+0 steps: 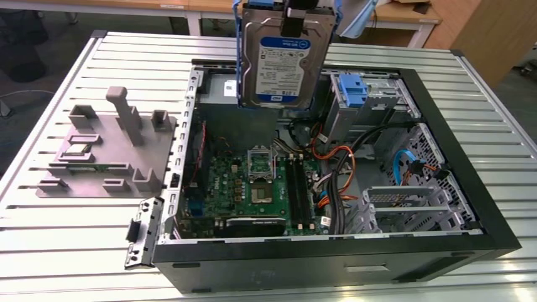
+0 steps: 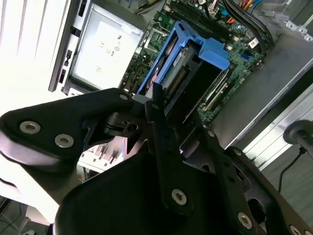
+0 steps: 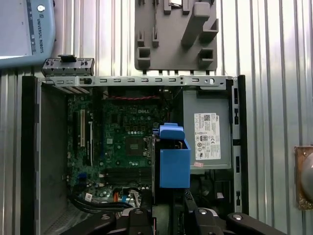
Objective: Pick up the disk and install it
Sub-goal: 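Pick up the disk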
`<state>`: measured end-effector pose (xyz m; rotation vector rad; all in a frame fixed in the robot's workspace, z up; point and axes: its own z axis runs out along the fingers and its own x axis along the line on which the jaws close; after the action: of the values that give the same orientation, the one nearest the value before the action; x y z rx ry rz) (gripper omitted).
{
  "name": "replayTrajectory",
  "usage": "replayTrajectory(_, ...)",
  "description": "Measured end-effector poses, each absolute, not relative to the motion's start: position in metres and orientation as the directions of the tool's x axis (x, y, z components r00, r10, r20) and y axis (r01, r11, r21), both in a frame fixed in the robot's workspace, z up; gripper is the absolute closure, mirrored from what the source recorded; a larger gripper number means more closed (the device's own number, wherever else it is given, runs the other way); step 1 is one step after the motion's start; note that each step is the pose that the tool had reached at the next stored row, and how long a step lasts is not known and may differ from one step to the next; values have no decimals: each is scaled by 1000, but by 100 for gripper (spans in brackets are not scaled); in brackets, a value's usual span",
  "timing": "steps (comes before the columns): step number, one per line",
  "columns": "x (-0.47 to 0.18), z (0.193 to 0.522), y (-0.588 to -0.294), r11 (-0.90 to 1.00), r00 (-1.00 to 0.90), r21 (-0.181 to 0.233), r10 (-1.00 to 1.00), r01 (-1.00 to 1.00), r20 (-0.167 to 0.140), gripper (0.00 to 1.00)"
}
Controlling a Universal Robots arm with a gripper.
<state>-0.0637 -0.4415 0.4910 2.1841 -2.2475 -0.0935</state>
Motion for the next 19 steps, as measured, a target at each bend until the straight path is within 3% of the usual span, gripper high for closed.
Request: replayTrajectory(19, -57, 488, -449, 28, -29, 47, -999, -999, -36, 65)
